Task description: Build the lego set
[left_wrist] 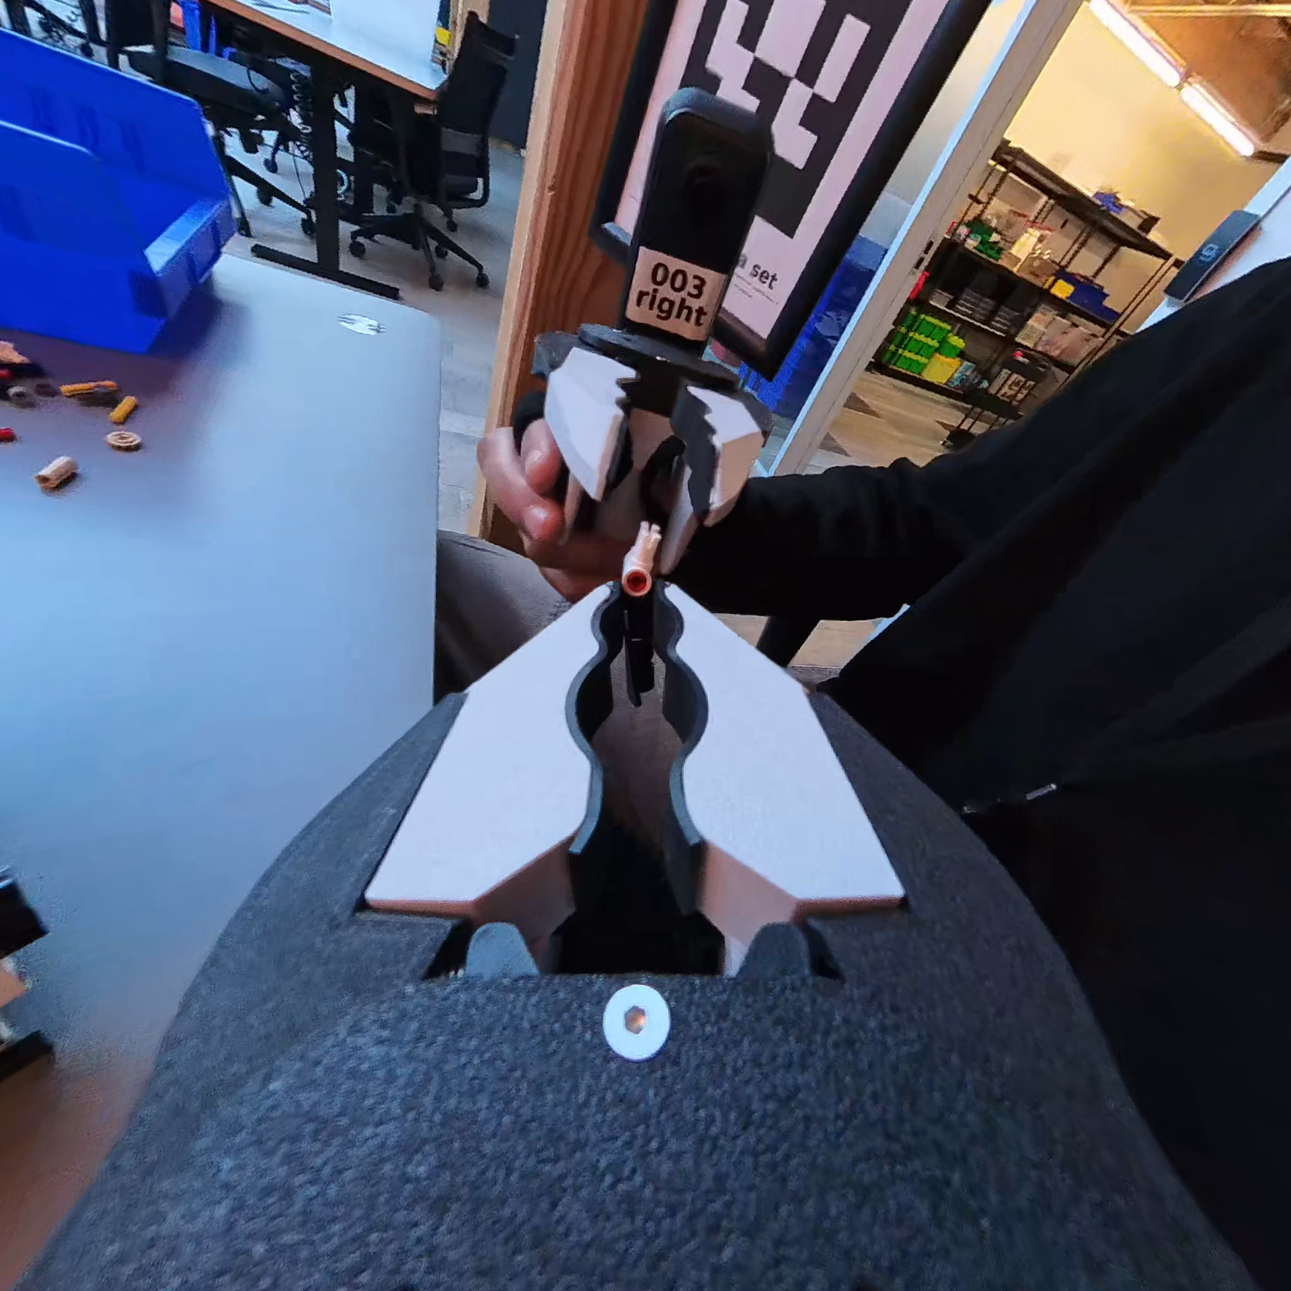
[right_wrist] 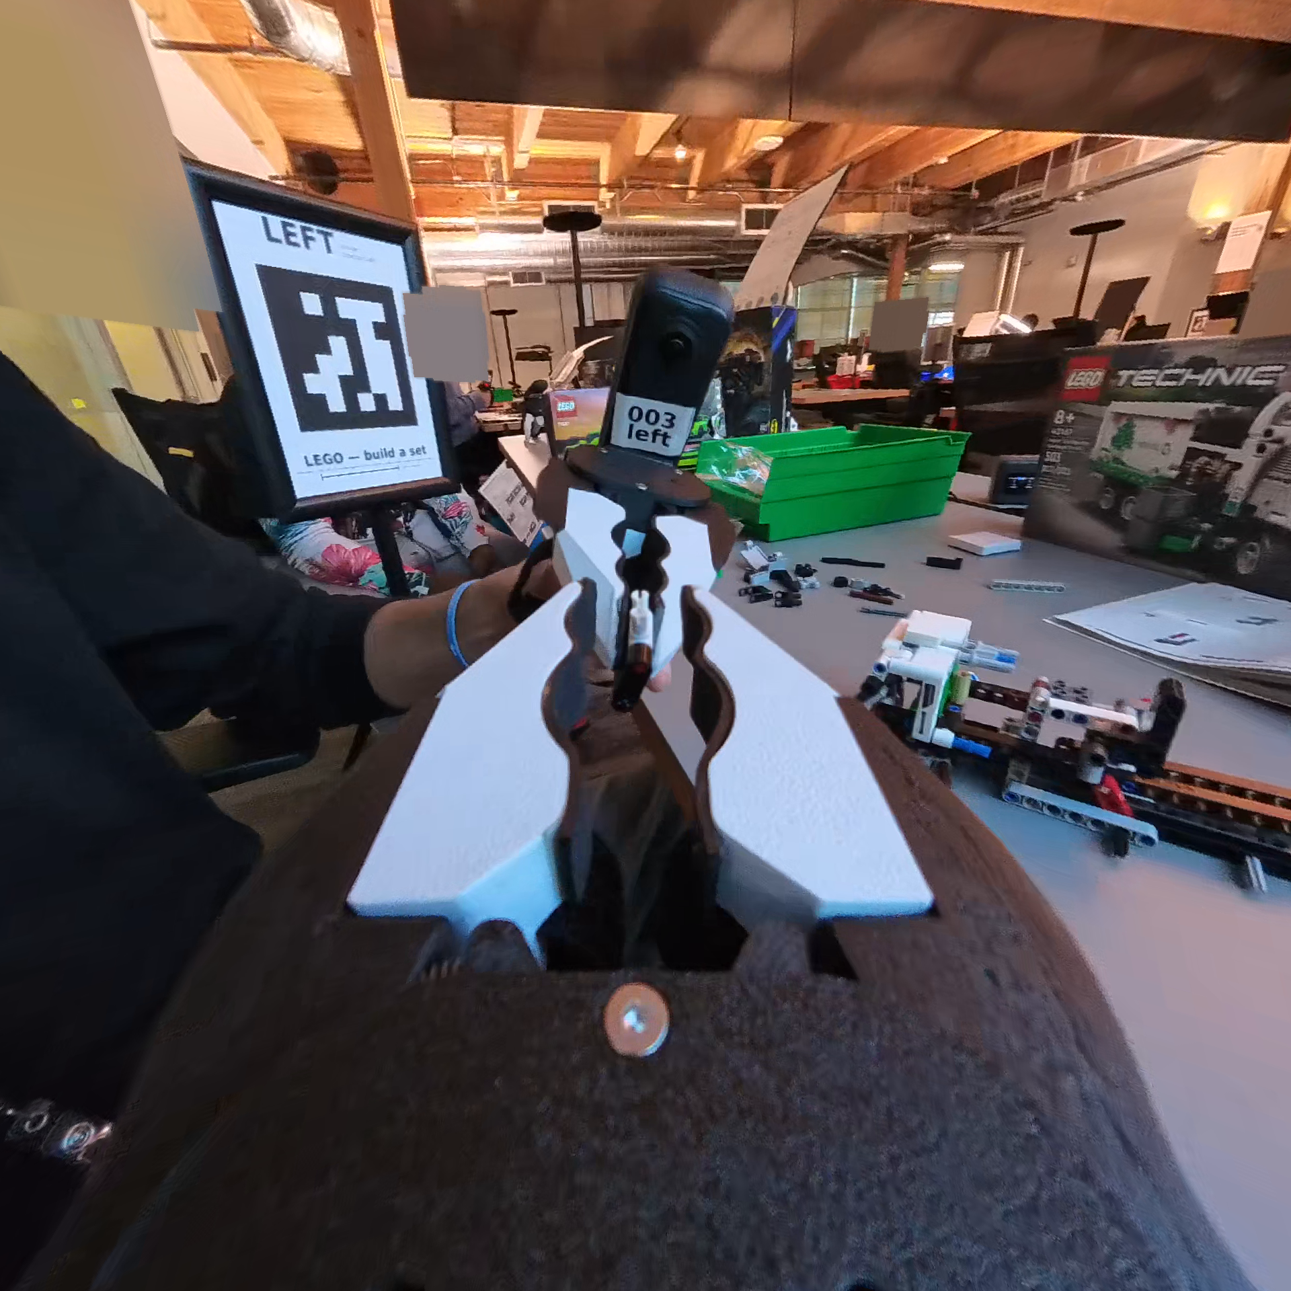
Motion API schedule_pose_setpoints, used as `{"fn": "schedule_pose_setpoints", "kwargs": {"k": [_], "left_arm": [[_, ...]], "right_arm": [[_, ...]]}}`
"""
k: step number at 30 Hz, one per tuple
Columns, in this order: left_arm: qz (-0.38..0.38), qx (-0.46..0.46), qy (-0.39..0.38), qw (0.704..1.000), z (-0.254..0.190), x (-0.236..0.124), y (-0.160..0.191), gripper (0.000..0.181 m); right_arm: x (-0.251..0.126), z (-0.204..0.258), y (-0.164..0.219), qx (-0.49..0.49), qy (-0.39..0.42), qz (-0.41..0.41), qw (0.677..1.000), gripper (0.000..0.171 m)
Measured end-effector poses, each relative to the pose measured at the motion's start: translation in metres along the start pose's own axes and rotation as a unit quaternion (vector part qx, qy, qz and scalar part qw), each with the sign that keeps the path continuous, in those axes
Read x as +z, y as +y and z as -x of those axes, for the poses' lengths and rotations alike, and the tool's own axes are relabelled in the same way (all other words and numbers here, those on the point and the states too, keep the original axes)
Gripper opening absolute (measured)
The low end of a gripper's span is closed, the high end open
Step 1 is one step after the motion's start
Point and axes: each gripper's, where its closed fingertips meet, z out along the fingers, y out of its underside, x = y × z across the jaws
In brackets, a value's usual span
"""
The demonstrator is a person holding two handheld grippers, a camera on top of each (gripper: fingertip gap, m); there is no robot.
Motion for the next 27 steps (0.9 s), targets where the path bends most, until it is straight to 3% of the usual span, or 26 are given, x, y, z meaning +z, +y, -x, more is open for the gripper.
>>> {"fn": "schedule_pose_setpoints", "kwargs": {"k": [6, 10, 19, 24, 27], "left_arm": [[-0.015, 0.001, 0.016, 1.0, -0.008, 0.005, -0.008, 0.006], [-0.017, 0.016, 0.007, 1.0, -0.01, 0.007, -0.01, 0.006], [0.0, 0.088, -0.037, 0.995, -0.015, 0.006, -0.012, 0.006], [-0.001, 0.064, -0.06, 0.996, -0.007, 0.003, -0.012, 0.006], [-0.023, -0.01, -0.111, 0.994, 0.014, -0.007, -0.015, 0.006]], "right_arm": [[0.005, 0.008, -0.001, -0.002, -0.013, -0.006, 1.0, 0.018], [0.006, 0.007, 0.0, 0.004, -0.013, -0.007, 1.0, 0.005], [0.007, 0.013, -0.006, 0.19, -0.102, -0.056, 0.975, 0.004], [0.007, 0.008, -0.004, 0.161, -0.077, -0.042, 0.983, 0.007], [-0.005, -0.012, 0.0, 0.06, 0.02, -0.001, 0.998, 0.032]]}}
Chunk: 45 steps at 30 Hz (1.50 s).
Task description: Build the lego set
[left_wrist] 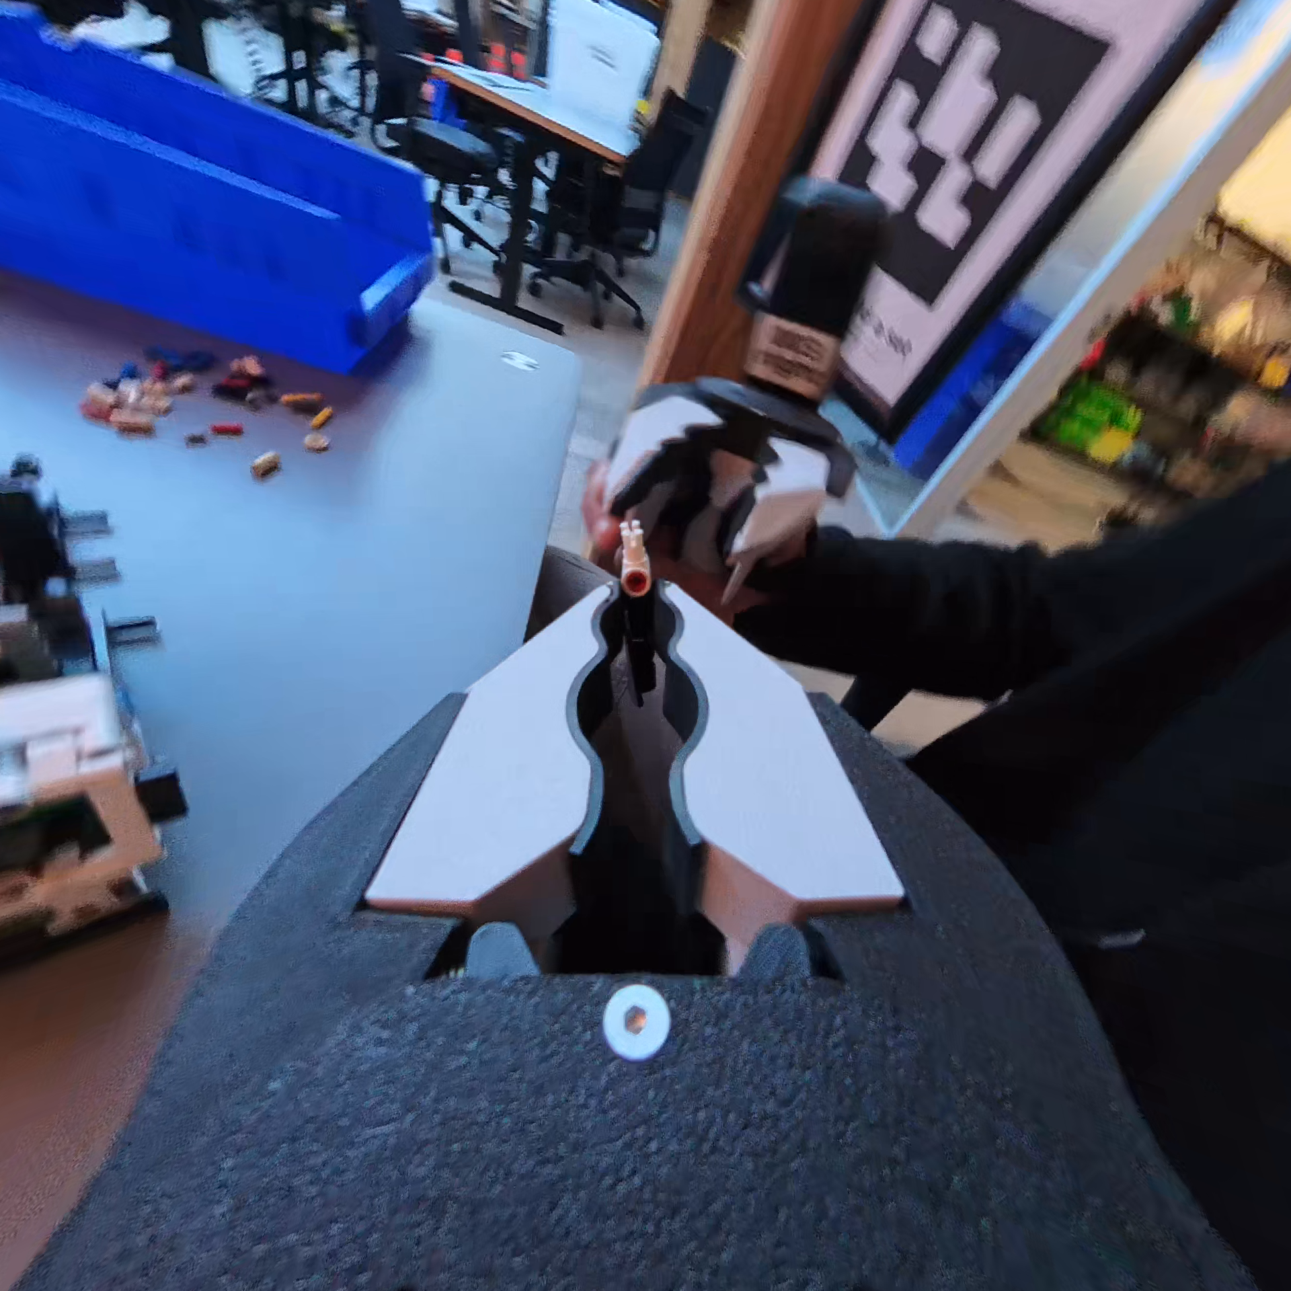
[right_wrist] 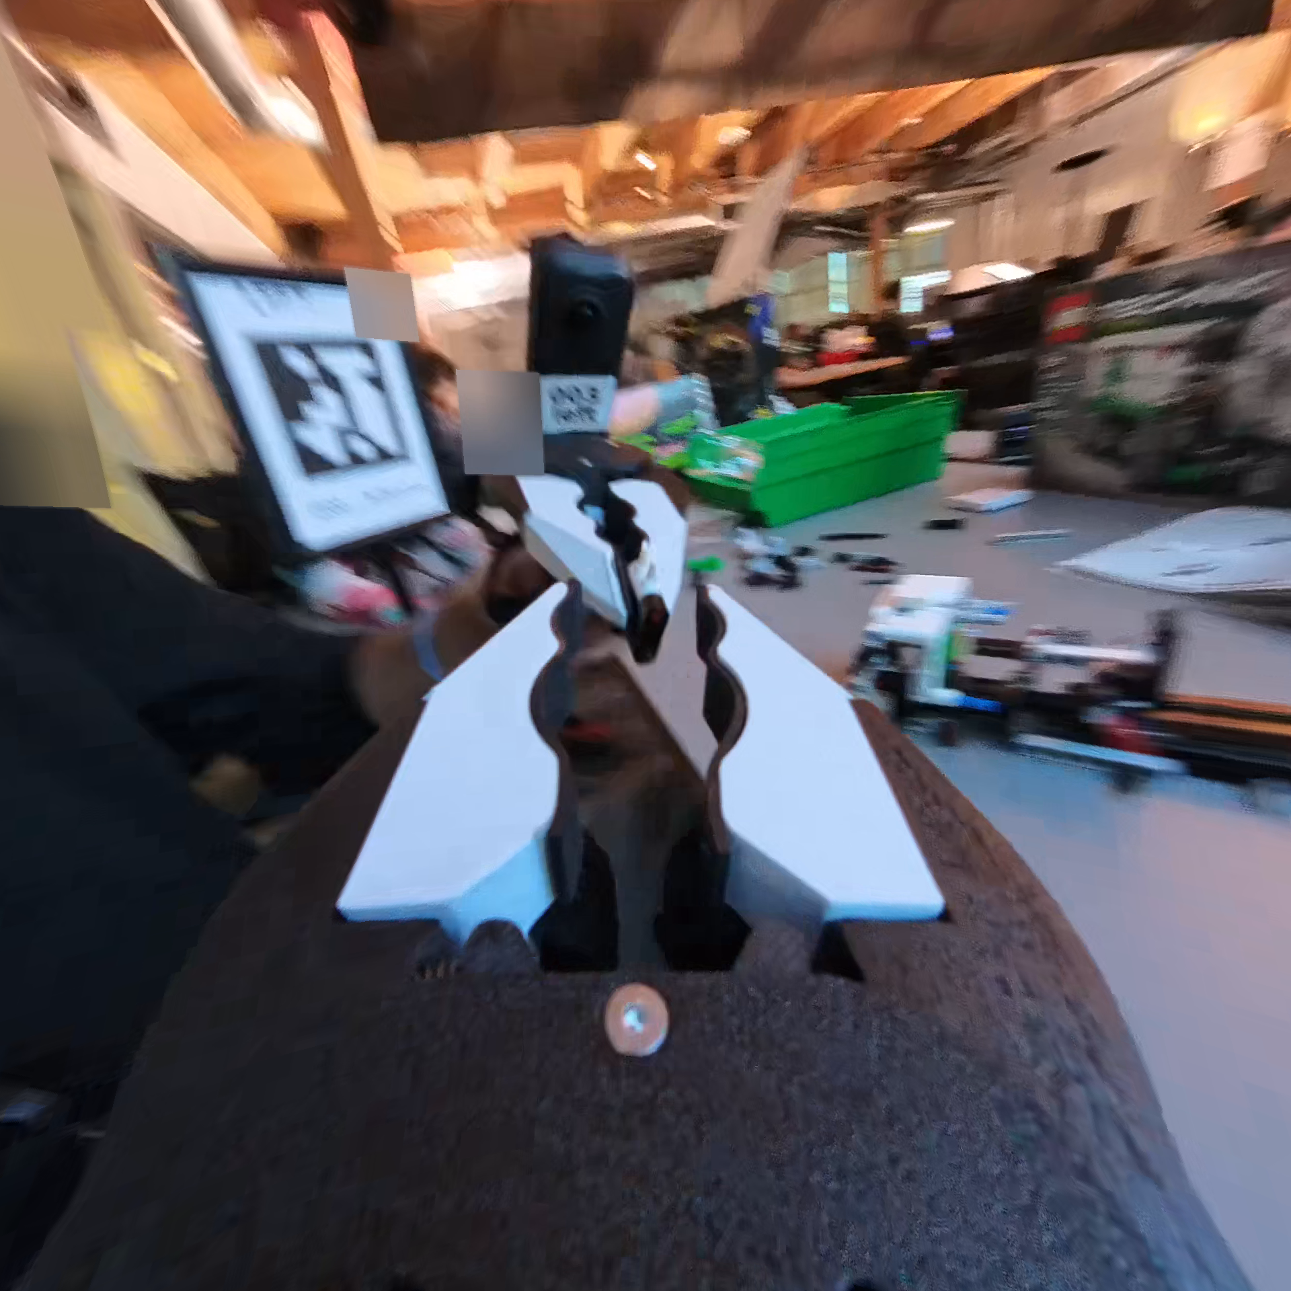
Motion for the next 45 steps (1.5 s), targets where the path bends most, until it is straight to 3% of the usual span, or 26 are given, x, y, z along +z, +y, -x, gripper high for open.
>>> {"fn": "schedule_pose_setpoints", "kwargs": {"k": [2, 3, 7, 10, 13, 20, 23, 25, 27, 30, 34, 39, 41, 45], "left_arm": [[-0.017, -0.088, -0.023, 0.996, 0.014, -0.005, -0.001, 0.006], [-0.021, -0.132, -0.034, 0.991, 0.02, -0.006, 0.001, 0.006], [-0.051, -0.273, -0.036, 0.96, 0.026, -0.004, 0.011, 0.006], [-0.084, -0.337, -0.009, 0.938, 0.019, -0.001, 0.011, 0.006], [-0.101, -0.362, -0.001, 0.927, 0.019, -0.002, 0.009, 0.006], [-0.101, -0.366, 0.002, 0.925, 0.012, -0.002, 0.009, 0.007], [-0.098, -0.347, 0.018, 0.932, 0.007, -0.004, 0.005, 0.025], [-0.089, -0.315, 0.011, 0.945, 0.005, -0.007, 0.005, 0.026], [-0.084, -0.273, -0.005, 0.958, 0.005, -0.011, 0.004, 0.031], [-0.074, -0.154, -0.053, 0.984, 0.009, -0.019, 0.003, 0.051], [-0.067, -0.042, -0.03, 0.996, -0.013, -0.018, -0.005, 0.051], [-0.045, 0.015, -0.043, 0.998, -0.023, -0.012, -0.001, 0.054], [-0.041, 0.014, -0.066, 0.997, -0.018, -0.009, 0.001, 0.052], [-0.046, 0.017, -0.127, 0.991, -0.005, -0.01, 0.002, 0.031]], "right_arm": [[-0.005, -0.013, 0.009, -0.135, 0.102, 0.058, 0.984, 0.035], [-0.005, -0.017, 0.016, -0.213, 0.15, 0.101, 0.96, 0.035], [0.006, -0.02, 0.019, -0.471, 0.298, 0.19, 0.809, 0.043], [0.022, -0.008, 0.028, -0.584, 0.314, 0.215, 0.717, 0.036], [0.021, -0.02, 0.034, -0.619, 0.349, 0.227, 0.666, 0.029], [0.017, -0.022, 0.027, -0.637, 0.364, 0.217, 0.644, 0.016], [0.015, -0.025, 0.027, -0.637, 0.361, 0.219, 0.645, 0.009], [0.011, -0.028, 0.026, -0.633, 0.364, 0.217, 0.647, 0.006], [0.01, -0.028, 0.027, -0.617, 0.353, 0.209, 0.672, 0.006], [0.009, -0.021, 0.023, -0.553, 0.326, 0.161, 0.749, 0.006], [0.01, -0.011, 0.021, -0.485, 0.296, 0.108, 0.816, 0.006], [0.012, -0.011, 0.02, -0.472, 0.29, 0.1, 0.827, 0.006], [0.011, -0.015, 0.022, -0.494, 0.302, 0.112, 0.808, 0.006], [0.012, -0.019, 0.024, -0.532, 0.322, 0.132, 0.772, 0.006]]}}
